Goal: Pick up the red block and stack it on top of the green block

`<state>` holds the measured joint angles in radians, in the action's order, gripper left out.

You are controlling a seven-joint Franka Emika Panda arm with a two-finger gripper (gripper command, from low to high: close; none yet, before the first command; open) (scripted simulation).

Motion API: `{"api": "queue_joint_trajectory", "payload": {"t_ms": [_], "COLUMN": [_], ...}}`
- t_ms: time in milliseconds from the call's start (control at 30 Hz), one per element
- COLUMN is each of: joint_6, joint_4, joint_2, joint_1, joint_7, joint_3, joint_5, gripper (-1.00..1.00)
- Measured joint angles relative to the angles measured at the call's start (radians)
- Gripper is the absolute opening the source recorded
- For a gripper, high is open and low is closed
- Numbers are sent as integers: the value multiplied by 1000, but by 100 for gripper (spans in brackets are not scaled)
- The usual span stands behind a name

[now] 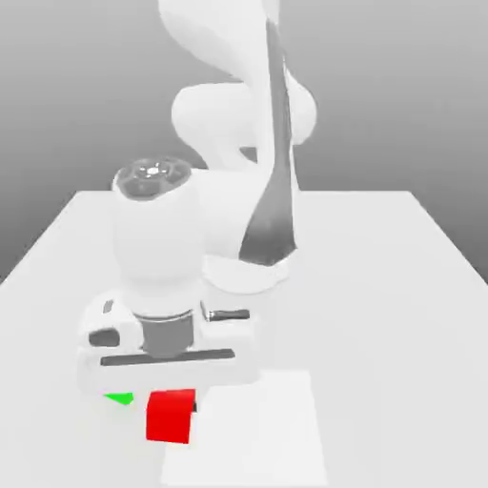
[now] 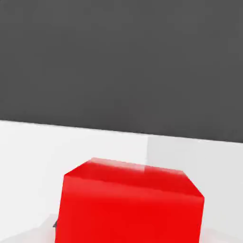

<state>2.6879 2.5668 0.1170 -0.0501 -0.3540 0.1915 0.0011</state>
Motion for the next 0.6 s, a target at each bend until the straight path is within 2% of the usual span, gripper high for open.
{"api": "queue_joint_trajectory", "payload": {"t_ms": [167, 333, 600], "joint_6": [-20, -24, 116], "joint_4": [109, 222, 233], "joint_2": [-136, -248, -115], "joint_1": [-118, -152, -120], "joint_7": [262, 569, 722], "joint_3": [51, 117, 133], "joint_5": [-85, -104, 25], "gripper": [-100, -100, -100]}}
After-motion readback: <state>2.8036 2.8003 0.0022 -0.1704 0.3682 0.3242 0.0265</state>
